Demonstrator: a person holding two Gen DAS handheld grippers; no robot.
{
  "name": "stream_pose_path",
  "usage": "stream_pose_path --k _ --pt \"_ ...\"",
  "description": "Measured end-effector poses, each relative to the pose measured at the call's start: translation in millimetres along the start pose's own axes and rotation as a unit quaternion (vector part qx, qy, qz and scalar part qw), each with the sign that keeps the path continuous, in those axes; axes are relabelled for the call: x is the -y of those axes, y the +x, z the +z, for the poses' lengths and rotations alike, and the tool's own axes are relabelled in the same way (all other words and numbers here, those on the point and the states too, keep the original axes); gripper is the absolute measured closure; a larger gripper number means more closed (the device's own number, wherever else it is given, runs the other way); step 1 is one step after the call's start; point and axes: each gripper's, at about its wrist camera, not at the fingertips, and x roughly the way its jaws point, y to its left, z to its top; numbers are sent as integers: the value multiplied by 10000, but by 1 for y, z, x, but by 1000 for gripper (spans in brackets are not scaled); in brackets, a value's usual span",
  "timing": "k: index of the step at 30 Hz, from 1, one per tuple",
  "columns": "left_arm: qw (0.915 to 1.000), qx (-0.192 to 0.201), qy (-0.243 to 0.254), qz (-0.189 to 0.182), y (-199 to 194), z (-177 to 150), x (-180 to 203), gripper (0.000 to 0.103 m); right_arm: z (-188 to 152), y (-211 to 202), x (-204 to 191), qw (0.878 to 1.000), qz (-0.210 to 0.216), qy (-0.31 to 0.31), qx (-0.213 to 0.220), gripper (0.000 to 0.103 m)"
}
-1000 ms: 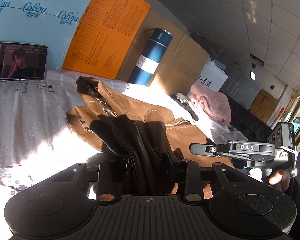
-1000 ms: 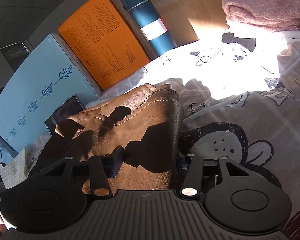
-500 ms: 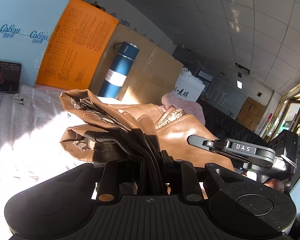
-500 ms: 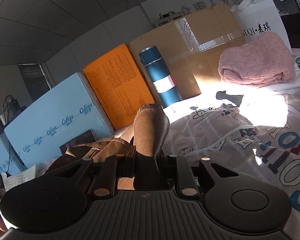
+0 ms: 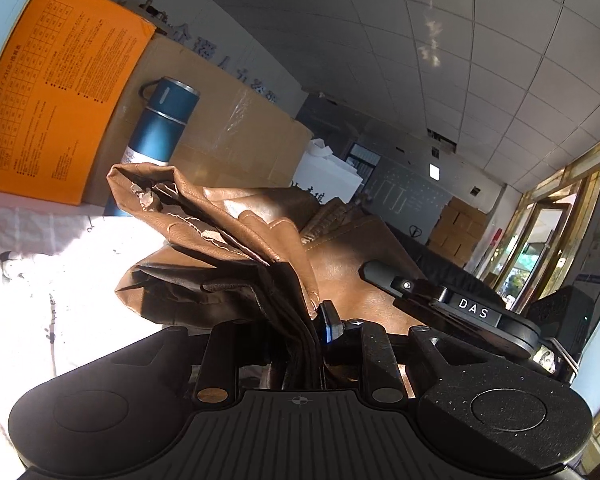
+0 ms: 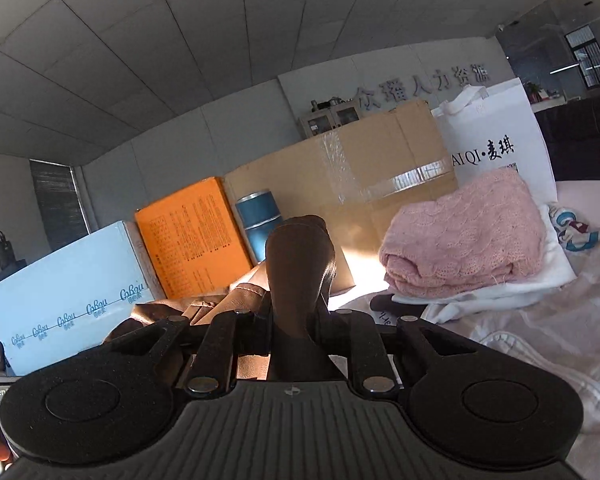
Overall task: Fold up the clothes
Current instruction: 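Lift the folded jacket with both grippers and fold it in half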
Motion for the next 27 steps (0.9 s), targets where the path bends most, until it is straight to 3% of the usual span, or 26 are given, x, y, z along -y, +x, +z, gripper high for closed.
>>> stream_pose_path --k 5,10,12,15,21,23,27 --pt "9988 438 193 -42 42 35 4 82 35 31 16 9989 -138 -130 435 88" --pt "9966 723 394 -101 92 66 11 82 65 57 38 9926 -591 -143 1054 88" --pt "9974 681 152 -163 116 71 8 82 64 63 47 9877 -783 -131 1347 88" --pt "9978 533 -233 -322 149 64 3 82 46 68 71 9814 -1101 4 1575 88" --pt "9972 467 -221 -543 210 50 6 82 29 79 97 9669 -1743 -413 1818 88" --pt "9973 541 -154 -467 224 47 4 82 28 83 105 9620 -1934 -404 1887 88" --pt "9989 393 -252 27 244 36 -2 79 23 99 118 9549 -2395 -499 1682 87"
